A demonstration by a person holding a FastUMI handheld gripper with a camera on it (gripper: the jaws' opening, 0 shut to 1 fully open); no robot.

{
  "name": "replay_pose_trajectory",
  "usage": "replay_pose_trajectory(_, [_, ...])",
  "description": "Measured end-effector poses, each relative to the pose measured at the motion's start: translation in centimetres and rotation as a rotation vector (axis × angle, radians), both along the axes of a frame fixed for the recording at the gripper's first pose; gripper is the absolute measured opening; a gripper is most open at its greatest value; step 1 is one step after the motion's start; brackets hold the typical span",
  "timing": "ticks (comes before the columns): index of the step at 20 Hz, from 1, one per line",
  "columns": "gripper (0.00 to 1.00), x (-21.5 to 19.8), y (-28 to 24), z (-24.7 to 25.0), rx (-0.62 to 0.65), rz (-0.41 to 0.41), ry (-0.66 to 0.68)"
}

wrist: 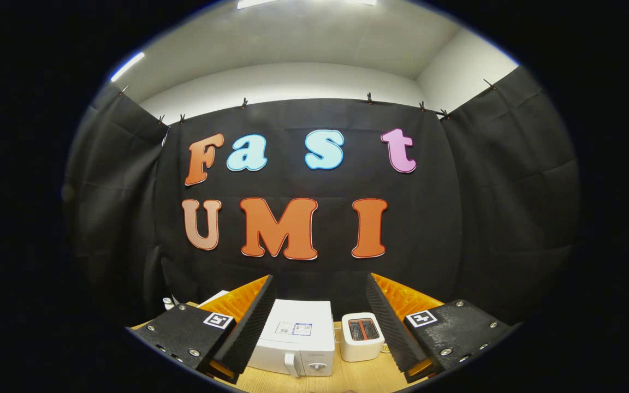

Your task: Open the microwave, put the food inside, and close the microwave door.

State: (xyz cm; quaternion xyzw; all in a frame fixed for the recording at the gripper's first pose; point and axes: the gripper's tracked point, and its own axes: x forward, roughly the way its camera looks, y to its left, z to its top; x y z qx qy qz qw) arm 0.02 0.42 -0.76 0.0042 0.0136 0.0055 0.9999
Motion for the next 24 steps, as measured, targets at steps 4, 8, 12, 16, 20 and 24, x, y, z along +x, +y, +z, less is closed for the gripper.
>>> replay_pose_trajectory(4, [0.99, -0.1, 0.5, -0.3, 0.004, 0.006, 0.009])
replay_pose_trajectory(8, [0.99, -0.2, 1.4, -1.9, 0.02, 0.02, 0.051])
replay_pose_trajectory(12, [0.99, -0.4, 2.8, -4.5, 0.021, 0.036, 0.115])
replay_pose_trajectory(16, [0.99, -0.5, 4.5, -7.8, 0.019, 0.053, 0.2])
replay_pose_trajectory(20, [0.99, -0.4, 6.2, -11.3, 0.054, 0.06, 0.295])
replay_pose_trajectory(24, [0.99, 0.0, 7.6, -15.2, 0.08, 0.036, 0.367])
